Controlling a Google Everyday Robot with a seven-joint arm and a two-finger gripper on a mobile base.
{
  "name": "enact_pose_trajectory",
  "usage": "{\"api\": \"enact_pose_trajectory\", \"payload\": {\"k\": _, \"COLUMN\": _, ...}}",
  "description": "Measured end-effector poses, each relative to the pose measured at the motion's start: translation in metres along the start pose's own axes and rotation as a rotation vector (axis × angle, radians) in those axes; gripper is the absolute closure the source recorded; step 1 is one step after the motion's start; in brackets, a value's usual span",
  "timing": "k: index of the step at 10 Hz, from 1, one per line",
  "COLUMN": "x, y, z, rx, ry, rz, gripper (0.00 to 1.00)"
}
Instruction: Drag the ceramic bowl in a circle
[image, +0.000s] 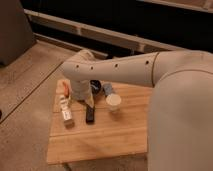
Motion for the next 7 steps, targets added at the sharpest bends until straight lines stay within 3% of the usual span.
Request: {"api": "enact_pose_trajectory", "payload": {"k": 7, "x": -0.0009, "y": -0.0001, "z": -0.001, "rx": 0.002, "ry": -0.006, "rz": -0.003, "gripper": 0.35}}
